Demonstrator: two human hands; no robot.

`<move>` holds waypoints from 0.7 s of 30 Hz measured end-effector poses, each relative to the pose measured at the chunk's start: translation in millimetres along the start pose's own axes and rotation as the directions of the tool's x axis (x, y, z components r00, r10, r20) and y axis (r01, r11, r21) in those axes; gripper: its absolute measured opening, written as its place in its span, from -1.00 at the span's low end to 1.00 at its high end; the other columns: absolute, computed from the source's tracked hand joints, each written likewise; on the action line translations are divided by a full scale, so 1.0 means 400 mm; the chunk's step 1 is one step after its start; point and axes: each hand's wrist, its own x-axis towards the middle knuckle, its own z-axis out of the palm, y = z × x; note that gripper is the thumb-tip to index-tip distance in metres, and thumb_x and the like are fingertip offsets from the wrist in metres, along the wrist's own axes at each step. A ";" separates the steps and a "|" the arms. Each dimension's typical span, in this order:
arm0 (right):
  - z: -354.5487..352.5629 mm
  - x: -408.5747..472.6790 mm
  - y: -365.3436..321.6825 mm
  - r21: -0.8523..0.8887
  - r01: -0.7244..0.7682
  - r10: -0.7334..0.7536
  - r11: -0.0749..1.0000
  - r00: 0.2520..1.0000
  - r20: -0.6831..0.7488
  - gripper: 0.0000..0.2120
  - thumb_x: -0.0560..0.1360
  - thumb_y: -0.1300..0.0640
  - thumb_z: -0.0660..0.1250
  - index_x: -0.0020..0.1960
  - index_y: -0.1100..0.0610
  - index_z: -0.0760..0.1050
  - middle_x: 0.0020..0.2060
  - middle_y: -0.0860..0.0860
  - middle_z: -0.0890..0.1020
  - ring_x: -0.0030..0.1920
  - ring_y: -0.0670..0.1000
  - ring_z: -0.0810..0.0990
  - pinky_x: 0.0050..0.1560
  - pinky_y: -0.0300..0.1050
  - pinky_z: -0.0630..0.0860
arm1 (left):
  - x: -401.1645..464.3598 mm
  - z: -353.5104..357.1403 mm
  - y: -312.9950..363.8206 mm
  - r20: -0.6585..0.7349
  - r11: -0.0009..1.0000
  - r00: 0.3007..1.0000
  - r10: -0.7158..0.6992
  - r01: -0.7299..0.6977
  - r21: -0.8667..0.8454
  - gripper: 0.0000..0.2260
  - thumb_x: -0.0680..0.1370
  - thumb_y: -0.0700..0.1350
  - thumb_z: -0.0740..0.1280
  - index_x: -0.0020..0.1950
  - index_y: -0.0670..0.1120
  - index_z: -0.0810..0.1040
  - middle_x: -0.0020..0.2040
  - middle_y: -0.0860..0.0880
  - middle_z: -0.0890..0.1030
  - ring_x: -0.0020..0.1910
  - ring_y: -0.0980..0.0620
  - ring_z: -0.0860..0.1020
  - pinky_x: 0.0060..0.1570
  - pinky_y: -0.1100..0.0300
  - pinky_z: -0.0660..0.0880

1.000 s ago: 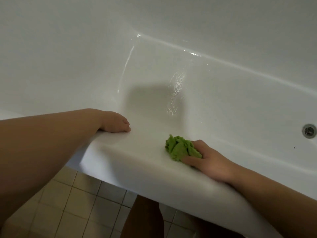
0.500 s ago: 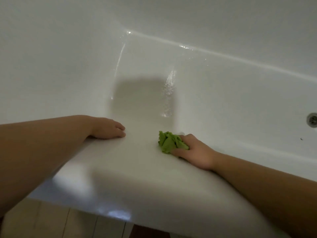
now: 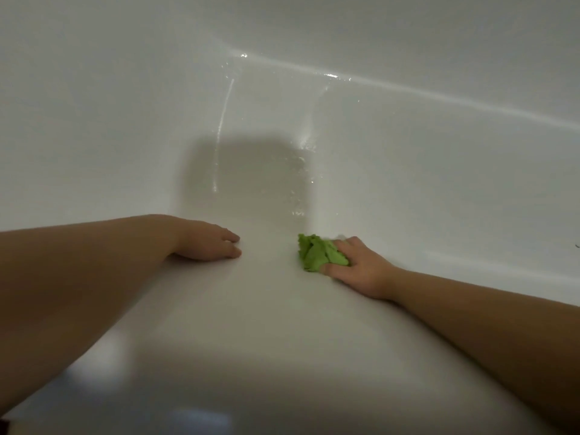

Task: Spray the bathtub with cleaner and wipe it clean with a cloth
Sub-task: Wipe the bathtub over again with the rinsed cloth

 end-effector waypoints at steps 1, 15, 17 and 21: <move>0.000 0.015 0.013 -0.022 -0.054 0.053 0.998 0.998 -0.037 -0.34 0.55 -0.30 0.31 0.58 -0.19 0.24 0.40 0.01 0.32 0.49 0.02 0.30 0.47 -0.16 0.20 | -0.003 -0.003 -0.009 -0.002 1.000 1.000 -0.003 0.003 0.005 -0.43 0.68 0.27 0.12 0.66 0.12 0.16 0.68 0.05 0.11 0.65 0.03 0.08 0.61 0.03 -0.03; 0.050 0.037 -0.129 0.026 0.012 -0.011 1.000 1.000 -0.029 -0.51 0.56 -0.17 0.37 0.46 -0.18 0.41 0.20 -0.03 0.40 0.27 -0.02 0.47 0.28 -0.19 0.34 | -0.030 -0.022 -0.089 -0.072 0.996 0.996 -0.057 0.062 0.068 -0.43 0.67 0.26 0.15 0.64 0.09 0.23 0.66 0.03 0.17 0.64 -0.01 0.13 0.59 -0.04 0.02; 0.033 0.052 -0.060 -0.063 -0.136 0.125 0.989 0.981 -0.147 -0.38 0.57 -0.19 0.35 0.58 -0.11 0.27 0.31 0.08 0.35 0.37 0.14 0.42 0.38 -0.09 0.34 | -0.025 -0.020 -0.087 -0.073 0.997 0.995 -0.063 0.067 0.050 -0.43 0.67 0.24 0.17 0.63 0.07 0.25 0.65 0.02 0.20 0.62 -0.03 0.17 0.56 0.01 0.07; 0.041 0.137 -0.062 -0.117 -0.299 0.243 0.947 0.906 -0.346 -0.27 0.61 -0.14 0.27 0.66 0.00 0.02 0.40 0.21 0.22 0.36 0.28 0.29 0.40 0.14 0.34 | -0.007 -0.019 -0.066 -0.076 0.998 0.995 -0.059 0.062 0.033 -0.44 0.68 0.22 0.17 0.63 0.05 0.24 0.65 0.02 0.20 0.62 -0.01 0.18 0.55 0.06 0.09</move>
